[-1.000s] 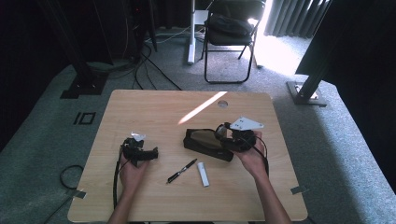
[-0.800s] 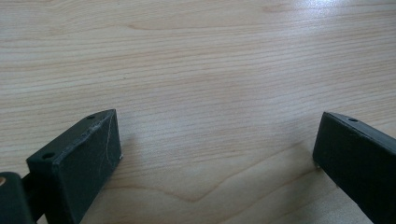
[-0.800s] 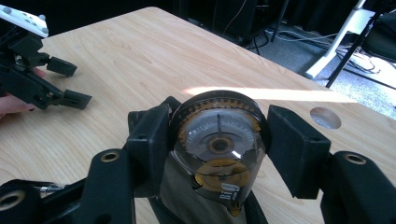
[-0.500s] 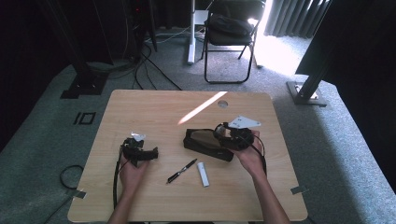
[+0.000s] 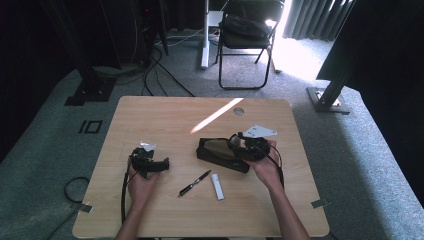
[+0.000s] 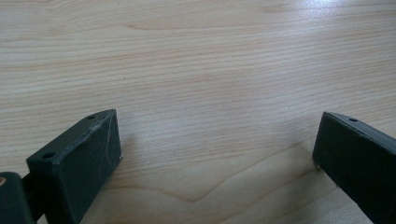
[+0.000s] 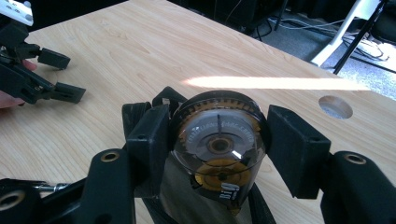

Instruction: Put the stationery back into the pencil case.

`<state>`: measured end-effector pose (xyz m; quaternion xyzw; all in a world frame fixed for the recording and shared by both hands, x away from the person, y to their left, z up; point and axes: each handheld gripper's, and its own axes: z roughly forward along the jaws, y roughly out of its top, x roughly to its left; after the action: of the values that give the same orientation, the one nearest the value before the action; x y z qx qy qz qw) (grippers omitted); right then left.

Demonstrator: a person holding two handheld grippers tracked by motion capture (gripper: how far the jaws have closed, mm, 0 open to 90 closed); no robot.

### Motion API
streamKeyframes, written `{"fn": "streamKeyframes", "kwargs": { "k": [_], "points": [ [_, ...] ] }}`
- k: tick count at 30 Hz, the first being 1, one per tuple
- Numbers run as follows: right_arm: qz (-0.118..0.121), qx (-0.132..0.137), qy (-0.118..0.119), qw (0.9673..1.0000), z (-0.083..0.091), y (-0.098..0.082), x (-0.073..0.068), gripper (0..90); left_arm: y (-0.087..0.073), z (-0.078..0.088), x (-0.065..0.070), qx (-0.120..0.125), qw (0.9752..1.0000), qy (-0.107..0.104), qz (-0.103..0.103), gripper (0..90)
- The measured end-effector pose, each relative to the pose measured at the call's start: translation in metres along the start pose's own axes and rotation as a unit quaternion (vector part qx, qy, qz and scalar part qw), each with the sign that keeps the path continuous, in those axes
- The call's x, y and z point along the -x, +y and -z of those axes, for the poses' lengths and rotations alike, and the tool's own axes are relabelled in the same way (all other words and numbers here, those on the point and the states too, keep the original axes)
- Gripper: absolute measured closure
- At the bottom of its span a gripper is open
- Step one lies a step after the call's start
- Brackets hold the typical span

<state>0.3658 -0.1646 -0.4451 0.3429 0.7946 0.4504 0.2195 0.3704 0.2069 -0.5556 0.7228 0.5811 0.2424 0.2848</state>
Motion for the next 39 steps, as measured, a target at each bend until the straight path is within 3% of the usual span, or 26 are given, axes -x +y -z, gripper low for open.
{"fn": "streamKeyframes", "kwargs": {
  "k": [39],
  "points": [
    [0.002, -0.036, 0.008, 0.9993, -0.014, -0.025, -0.005, 41.3, 0.000, 0.000, 0.000, 0.000, 1.0000, 0.000, 0.000, 1.3]
  ]
}}
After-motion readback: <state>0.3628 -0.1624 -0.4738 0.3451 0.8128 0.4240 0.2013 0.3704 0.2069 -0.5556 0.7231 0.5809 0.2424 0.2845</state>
